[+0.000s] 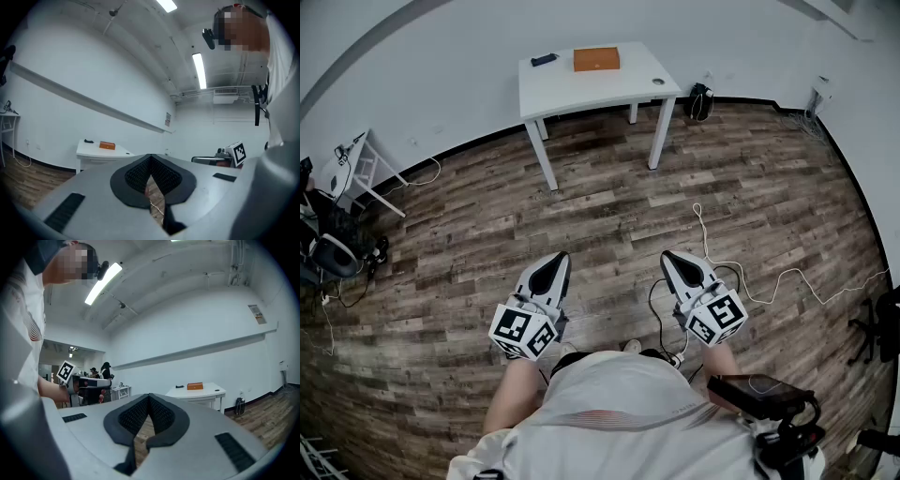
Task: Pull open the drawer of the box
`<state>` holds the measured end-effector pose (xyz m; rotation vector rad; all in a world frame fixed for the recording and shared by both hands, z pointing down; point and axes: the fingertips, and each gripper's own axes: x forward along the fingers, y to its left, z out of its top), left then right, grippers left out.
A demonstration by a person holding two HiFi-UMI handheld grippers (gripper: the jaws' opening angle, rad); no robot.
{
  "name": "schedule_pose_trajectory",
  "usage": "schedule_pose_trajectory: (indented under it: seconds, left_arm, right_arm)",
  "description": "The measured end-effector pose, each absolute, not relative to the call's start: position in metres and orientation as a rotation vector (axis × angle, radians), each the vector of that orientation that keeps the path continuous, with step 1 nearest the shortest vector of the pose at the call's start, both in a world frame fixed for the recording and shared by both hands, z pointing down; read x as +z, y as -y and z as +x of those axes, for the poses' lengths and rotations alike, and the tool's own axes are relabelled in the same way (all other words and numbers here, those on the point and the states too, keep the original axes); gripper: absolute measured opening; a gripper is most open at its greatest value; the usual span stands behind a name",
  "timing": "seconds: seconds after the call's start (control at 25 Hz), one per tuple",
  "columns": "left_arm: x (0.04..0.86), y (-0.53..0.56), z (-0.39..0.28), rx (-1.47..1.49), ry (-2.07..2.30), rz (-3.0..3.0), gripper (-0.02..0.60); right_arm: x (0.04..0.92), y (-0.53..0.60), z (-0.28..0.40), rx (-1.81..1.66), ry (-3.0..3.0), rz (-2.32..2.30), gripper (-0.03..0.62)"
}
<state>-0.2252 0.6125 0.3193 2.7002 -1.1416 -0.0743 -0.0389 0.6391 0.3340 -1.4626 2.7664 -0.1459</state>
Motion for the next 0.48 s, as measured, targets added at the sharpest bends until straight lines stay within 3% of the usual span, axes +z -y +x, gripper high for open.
schedule_pose_trajectory:
  seconds: [0.48]
  left_arm:
    - [0.333,-0.596,-0.176,-0.159,1.156,2.614,0.009]
  right_arm:
    - [0.361,-0.619,0.018,-0.182,-2.800,-1.421,-0.006]
